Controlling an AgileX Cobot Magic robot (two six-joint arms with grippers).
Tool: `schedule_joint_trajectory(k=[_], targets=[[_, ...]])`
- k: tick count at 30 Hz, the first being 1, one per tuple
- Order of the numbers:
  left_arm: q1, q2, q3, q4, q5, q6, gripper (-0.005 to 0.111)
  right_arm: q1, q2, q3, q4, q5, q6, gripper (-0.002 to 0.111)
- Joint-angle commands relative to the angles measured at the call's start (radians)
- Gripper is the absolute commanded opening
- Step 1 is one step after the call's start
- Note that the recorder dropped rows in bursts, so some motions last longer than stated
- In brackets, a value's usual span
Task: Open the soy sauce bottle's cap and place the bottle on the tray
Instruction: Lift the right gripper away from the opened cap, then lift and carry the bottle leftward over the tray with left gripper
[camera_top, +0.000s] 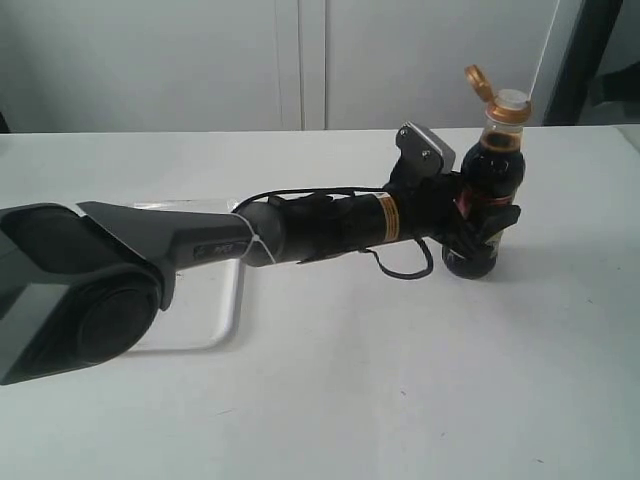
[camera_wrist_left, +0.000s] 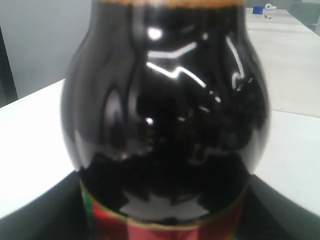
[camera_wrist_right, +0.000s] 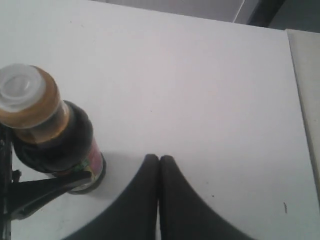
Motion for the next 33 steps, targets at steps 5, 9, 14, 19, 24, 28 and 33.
schedule_joint_trajectory(k=[5,9,14,19,24,28,33], targets=[[-0.011,-0.068,0.007,0.062,0.015,-0.013,0.0,-0.006,-0.011,0.167,0.024,-0.248,-0.003,0.0],[-0.011,-0.087,0.007,0.065,0.001,-0.013,0.0,-0.006,-0.031,0.168,0.024,-0.25,-0.001,0.0],[-0.011,-0.108,0.01,0.085,0.008,-0.009,0.0,-0.006,-0.091,0.168,0.024,-0.248,-0.015,0.0],[-0.011,-0.141,0.02,0.103,0.023,-0.011,0.0,-0.006,-0.128,0.168,0.024,-0.229,-0.012,0.0],[-0.011,-0.205,0.077,0.103,0.023,0.032,0.0,-0.006,-0.13,0.168,0.024,-0.222,-0.012,0.0],[-0.005,-0.259,0.15,0.069,0.021,0.085,0.0,-0.006,-0.13,0.168,0.017,-0.219,-0.012,0.0],[0.059,-0.333,0.263,0.01,-0.048,0.095,0.0,-0.012,-0.13,0.168,0.001,-0.205,0.014,0.0]])
